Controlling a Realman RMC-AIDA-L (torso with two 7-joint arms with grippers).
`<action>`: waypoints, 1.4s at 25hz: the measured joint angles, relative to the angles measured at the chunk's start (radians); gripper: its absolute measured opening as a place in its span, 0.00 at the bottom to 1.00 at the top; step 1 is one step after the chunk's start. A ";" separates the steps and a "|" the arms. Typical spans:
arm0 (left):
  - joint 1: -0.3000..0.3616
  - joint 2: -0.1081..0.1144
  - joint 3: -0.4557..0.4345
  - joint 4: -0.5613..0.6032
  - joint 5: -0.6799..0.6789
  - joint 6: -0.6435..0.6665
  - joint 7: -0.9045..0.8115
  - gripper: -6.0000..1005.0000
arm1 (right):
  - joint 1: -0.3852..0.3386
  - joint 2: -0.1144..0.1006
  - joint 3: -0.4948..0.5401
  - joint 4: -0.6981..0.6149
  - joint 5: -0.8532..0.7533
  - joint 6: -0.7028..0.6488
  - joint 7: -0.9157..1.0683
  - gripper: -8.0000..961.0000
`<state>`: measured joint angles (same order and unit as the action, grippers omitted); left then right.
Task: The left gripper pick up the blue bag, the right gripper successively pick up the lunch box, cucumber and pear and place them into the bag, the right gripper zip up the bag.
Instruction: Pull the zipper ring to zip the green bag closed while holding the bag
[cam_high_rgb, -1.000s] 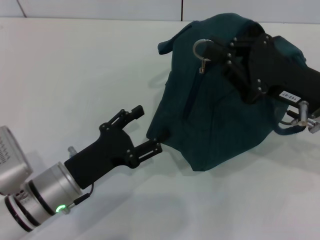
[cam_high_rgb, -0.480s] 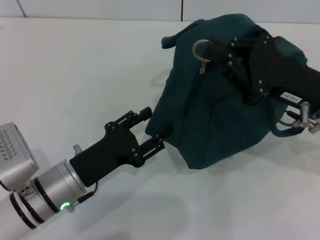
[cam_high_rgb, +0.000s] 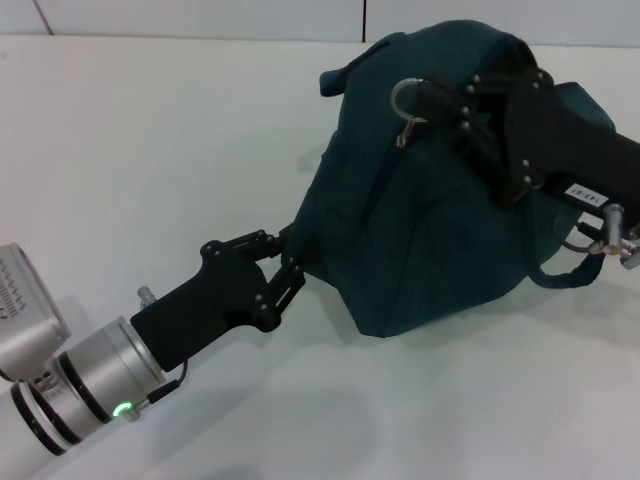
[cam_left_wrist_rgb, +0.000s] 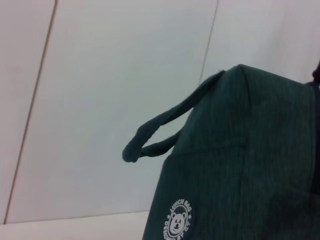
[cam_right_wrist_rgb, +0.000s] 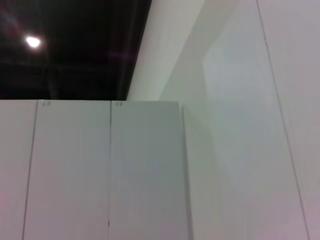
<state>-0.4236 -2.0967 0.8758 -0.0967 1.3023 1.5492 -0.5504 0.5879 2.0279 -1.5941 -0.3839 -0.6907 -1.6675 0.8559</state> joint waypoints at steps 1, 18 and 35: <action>0.000 0.001 0.001 0.001 0.001 0.000 0.000 0.38 | -0.002 0.000 0.001 0.002 0.003 0.000 0.000 0.01; 0.047 0.003 0.061 0.070 0.005 -0.010 0.004 0.12 | -0.052 -0.005 0.028 0.000 0.056 0.000 -0.008 0.01; 0.077 0.004 0.066 0.080 0.005 -0.013 0.020 0.08 | -0.100 -0.006 0.085 0.007 0.058 -0.010 -0.008 0.01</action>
<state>-0.3468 -2.0923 0.9419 -0.0168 1.3073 1.5359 -0.5301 0.4876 2.0221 -1.5094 -0.3772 -0.6331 -1.6775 0.8478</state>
